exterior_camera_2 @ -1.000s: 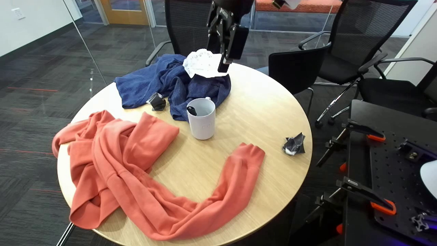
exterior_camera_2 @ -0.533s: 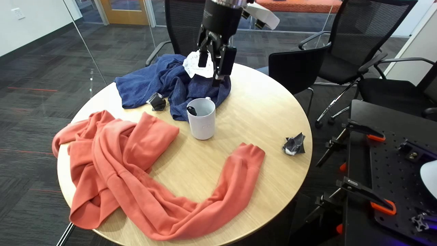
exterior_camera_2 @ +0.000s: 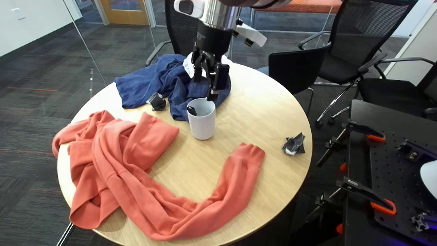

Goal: Remove the marker from the mug and put it on the table.

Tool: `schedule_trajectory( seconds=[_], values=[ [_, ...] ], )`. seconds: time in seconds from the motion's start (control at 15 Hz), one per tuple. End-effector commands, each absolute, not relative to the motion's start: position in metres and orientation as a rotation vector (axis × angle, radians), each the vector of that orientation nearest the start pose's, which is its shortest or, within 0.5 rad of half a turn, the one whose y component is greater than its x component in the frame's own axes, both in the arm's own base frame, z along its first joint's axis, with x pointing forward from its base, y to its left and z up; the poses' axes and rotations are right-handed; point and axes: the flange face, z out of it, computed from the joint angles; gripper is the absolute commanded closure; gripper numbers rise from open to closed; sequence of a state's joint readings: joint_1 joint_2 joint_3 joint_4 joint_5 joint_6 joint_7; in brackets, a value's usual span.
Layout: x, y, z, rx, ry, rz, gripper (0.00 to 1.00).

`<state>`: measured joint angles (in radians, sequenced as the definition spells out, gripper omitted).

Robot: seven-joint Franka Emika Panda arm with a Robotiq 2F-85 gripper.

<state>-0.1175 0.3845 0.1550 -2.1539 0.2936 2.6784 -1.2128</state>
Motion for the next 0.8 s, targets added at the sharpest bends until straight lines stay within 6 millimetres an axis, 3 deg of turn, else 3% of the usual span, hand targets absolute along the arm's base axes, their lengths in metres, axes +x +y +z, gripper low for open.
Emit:
schedule_trajectory(
  seconds=[0.0, 0.2, 0.33, 0.73],
  values=[
    [0.591, 0.009, 0.227, -2.659, -1.448, -0.382, 0.08],
    [0.594, 0.006, 0.223, -2.662, -1.447, -0.379, 0.33],
    [0.595, 0.003, 0.220, -2.667, -1.443, -0.373, 0.41],
    [0.598, -0.002, 0.209, -2.677, -1.434, -0.354, 0.37]
  ],
)
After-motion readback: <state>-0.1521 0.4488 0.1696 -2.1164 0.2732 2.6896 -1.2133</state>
